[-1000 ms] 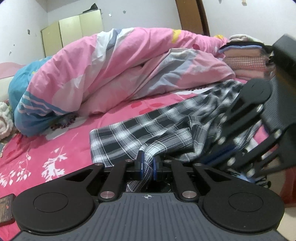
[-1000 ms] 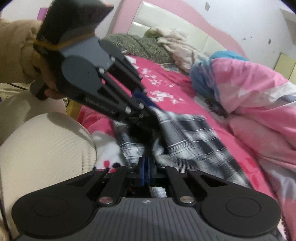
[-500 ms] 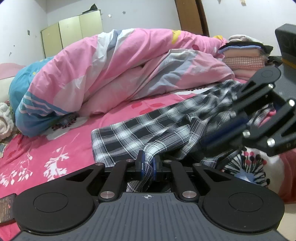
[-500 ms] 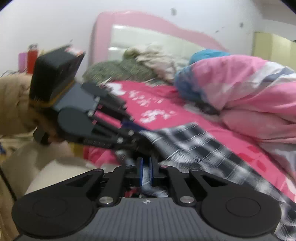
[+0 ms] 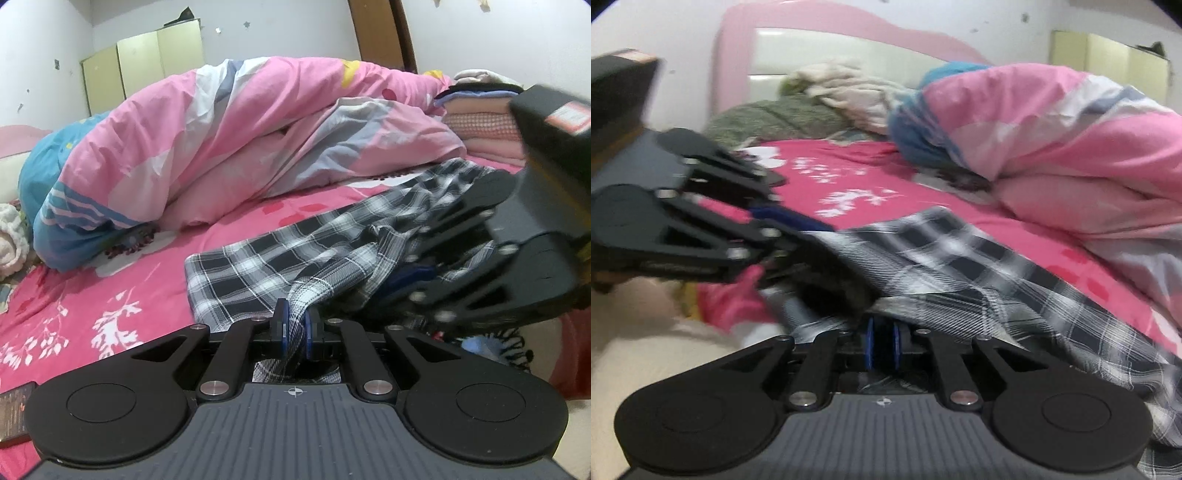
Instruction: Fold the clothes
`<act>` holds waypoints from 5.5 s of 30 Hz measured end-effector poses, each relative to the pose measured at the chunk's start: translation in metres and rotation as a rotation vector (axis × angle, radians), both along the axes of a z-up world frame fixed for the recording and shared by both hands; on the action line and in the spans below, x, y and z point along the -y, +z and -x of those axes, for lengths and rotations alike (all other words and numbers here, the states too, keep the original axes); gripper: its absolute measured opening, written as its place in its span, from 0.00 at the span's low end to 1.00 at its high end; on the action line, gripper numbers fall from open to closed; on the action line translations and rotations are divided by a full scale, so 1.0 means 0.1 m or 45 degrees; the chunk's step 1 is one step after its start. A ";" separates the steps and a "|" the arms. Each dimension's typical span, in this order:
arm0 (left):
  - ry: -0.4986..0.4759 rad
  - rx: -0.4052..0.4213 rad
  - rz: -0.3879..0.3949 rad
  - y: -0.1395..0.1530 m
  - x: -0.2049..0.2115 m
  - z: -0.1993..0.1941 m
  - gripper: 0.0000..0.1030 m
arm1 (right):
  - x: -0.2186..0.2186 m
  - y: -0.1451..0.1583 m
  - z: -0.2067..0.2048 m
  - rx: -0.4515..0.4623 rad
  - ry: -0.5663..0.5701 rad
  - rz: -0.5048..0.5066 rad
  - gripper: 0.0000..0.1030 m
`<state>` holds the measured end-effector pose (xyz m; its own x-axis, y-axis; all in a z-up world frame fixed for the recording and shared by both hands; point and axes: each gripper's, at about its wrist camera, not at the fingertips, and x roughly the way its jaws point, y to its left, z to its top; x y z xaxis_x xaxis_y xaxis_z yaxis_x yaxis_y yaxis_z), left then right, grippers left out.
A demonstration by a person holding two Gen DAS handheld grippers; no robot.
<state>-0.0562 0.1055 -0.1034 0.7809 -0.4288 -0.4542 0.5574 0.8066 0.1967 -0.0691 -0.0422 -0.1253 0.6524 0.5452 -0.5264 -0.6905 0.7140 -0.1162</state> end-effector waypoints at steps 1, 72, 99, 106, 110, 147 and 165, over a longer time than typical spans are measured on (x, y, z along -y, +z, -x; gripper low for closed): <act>0.000 -0.001 0.000 -0.01 0.00 0.00 0.07 | 0.01 0.04 0.07 0.003 0.046 -0.007 0.10; 0.237 -0.168 0.344 0.22 -0.37 -0.11 0.39 | 0.81 0.07 -0.25 -0.333 -0.327 -0.498 0.15; 0.157 -0.455 0.146 0.02 0.66 -0.43 0.43 | 1.78 0.24 0.24 -0.246 -0.671 -0.039 0.23; 0.246 -0.400 0.334 0.21 0.59 -0.46 0.43 | 1.80 0.21 -0.08 -0.235 -0.725 -0.038 0.23; 0.128 -0.421 0.286 0.20 0.82 -0.47 0.43 | 1.93 0.07 -0.02 -0.324 -0.721 0.118 0.22; 0.065 -0.609 0.419 -0.03 0.74 -0.60 0.66 | 1.58 0.36 -0.30 -0.550 -0.639 0.453 0.23; 0.149 -0.506 0.473 0.23 0.31 -0.52 0.67 | 1.16 0.45 -0.24 -0.339 -0.470 0.018 0.28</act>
<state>-0.0044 0.0743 -0.0802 0.6322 -0.5372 -0.5584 0.4333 0.8425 -0.3200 -0.0451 -0.1586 -0.0806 0.6426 0.2930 -0.7079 -0.3971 0.9176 0.0193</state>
